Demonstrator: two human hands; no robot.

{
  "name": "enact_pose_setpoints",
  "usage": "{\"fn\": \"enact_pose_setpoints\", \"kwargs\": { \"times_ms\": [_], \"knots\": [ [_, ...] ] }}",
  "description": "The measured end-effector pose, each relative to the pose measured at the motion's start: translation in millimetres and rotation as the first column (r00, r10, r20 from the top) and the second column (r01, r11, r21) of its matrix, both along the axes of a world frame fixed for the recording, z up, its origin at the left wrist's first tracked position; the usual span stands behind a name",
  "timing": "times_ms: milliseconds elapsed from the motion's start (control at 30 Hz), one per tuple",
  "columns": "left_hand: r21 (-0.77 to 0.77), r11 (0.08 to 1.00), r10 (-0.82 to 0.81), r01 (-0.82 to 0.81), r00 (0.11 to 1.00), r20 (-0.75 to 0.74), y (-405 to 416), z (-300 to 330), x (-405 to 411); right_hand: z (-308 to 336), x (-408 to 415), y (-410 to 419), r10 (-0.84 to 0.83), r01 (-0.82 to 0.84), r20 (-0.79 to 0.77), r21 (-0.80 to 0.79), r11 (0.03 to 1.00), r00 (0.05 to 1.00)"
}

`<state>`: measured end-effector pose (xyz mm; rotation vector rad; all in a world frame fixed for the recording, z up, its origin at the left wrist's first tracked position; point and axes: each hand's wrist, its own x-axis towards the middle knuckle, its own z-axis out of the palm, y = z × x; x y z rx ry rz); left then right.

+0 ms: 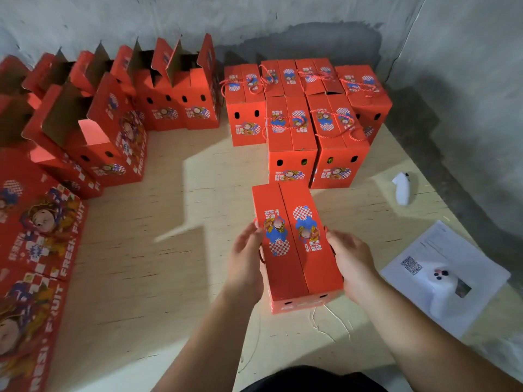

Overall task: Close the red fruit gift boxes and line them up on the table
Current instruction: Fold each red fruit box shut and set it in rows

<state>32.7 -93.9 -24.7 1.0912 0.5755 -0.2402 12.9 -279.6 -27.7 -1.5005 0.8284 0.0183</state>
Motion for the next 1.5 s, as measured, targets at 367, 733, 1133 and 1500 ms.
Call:
{"fn": "enact_pose_setpoints", "kwargs": {
  "times_ms": [367,733,1133,1500],
  "knots": [
    [0.477,0.846,-0.447,0.239,0.805,0.390,10,111,19,7,9,12,0.506,-0.515,-0.333,-0.811,0.277,0.796],
    [0.591,0.765,-0.510,0.255,0.801,0.314,22,119,12,40,27,-28,0.251,-0.259,0.168,0.028,0.965,0.953],
    [0.975,0.172,-0.775,-0.143,0.592,0.223,22,177,17,93,40,69,0.476,-0.637,0.560,0.124,0.761,0.678],
    [0.518,0.793,-0.492,0.320,0.838,0.236,54,37,-40,178,108,93,0.591,-0.591,0.437,-0.153,0.792,0.678]
  ]
}}
